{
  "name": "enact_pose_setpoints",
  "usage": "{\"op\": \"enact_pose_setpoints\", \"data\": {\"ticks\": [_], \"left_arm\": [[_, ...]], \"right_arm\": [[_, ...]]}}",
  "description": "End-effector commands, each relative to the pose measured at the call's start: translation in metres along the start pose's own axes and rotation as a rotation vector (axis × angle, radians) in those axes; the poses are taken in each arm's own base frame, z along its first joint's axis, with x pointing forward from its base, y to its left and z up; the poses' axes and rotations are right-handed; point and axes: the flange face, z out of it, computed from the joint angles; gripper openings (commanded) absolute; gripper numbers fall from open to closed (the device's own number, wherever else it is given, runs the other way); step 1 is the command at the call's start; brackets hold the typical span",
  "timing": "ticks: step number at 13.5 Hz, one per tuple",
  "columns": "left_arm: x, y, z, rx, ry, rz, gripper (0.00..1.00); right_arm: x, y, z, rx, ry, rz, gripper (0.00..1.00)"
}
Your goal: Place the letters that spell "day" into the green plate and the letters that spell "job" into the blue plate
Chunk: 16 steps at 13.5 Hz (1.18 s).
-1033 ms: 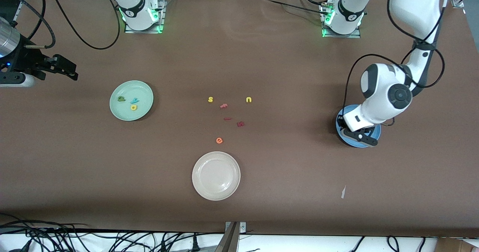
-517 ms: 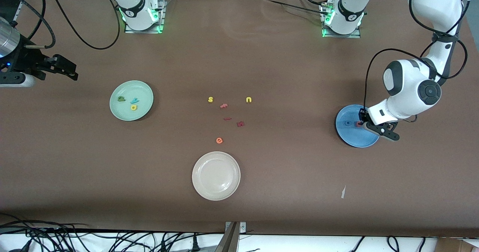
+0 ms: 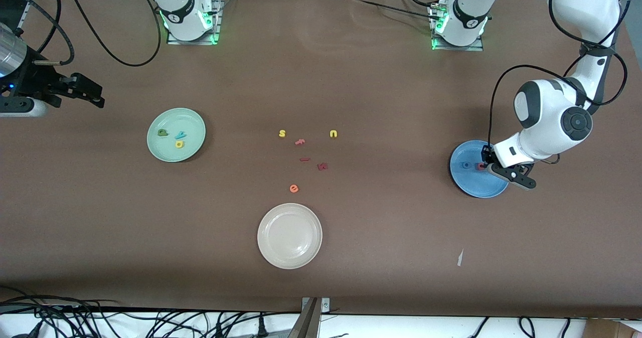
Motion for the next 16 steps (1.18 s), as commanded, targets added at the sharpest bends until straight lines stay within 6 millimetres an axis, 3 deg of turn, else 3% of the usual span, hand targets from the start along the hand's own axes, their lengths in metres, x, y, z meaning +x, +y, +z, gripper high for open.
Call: {"op": "enact_pose_setpoints", "data": {"ticks": [1,2,7,8,10,13,16], "left_arm": [[-0.001,0.003,-0.008,0.011,-0.001,0.01,0.65],[-0.001,0.003,-0.008,0.011,0.001,0.01,1.0],[-0.005,0.006,-0.01,0.011,-0.002,0.016,1.0],[-0.008,0.01,-0.02,0.012,0.009,0.019,1.0],[-0.027,0.017,-0.049,0.016,0.043,0.018,1.0],[-0.031,0.028,-0.113,0.05,0.151,0.032,1.0],[-0.04,0.028,-0.163,0.079,0.22,0.03,1.0]], "right_arm": [[-0.002,0.002,0.0,-0.001,0.006,-0.012,1.0],[-0.002,0.002,0.0,-0.001,0.006,-0.012,1.0],[-0.001,0.002,-0.001,-0.002,0.009,-0.012,1.0],[-0.001,0.002,-0.001,-0.002,0.009,-0.012,1.0],[-0.001,0.002,-0.001,-0.002,0.009,-0.012,1.0],[-0.001,0.001,-0.001,-0.002,0.009,-0.013,1.0],[-0.001,0.0,-0.001,-0.002,0.009,-0.015,1.0]]}}
